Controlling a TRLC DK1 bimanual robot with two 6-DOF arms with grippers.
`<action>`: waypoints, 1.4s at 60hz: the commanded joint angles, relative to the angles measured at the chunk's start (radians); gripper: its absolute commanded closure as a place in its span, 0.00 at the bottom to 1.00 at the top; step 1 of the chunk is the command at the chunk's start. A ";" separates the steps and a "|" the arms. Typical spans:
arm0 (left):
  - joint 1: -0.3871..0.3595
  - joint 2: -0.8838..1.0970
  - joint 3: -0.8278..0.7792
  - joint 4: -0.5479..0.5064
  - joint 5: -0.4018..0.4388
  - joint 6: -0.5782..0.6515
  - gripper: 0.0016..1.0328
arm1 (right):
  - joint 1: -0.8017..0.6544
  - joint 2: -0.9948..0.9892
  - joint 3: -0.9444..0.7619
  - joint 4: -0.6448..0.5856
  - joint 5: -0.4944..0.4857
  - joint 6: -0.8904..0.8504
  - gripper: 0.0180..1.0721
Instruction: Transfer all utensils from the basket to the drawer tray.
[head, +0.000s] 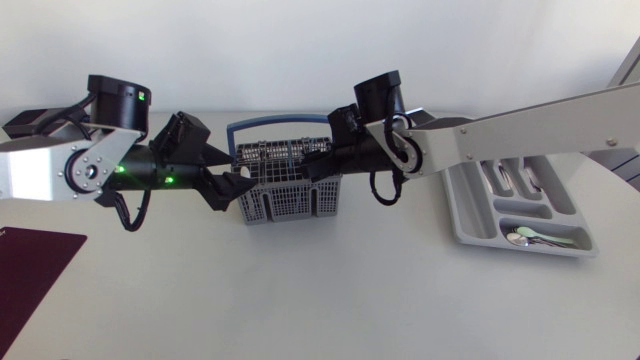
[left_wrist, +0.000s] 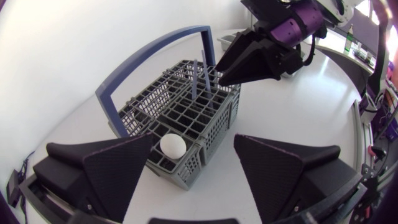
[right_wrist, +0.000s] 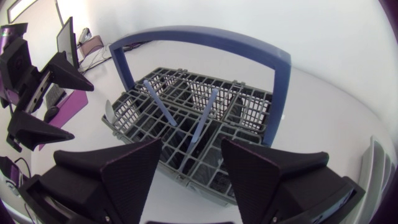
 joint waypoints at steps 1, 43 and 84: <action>-0.004 0.005 -0.066 0.055 -0.009 0.031 0.12 | 0.012 0.041 0.023 0.041 0.030 -0.046 0.46; -0.012 0.051 -0.103 0.185 -0.009 0.010 0.11 | 0.012 0.127 0.063 0.151 0.044 -0.086 0.89; -0.016 0.051 -0.098 0.175 -0.015 -0.007 0.11 | 0.058 -0.040 -0.080 0.225 0.043 -0.060 0.95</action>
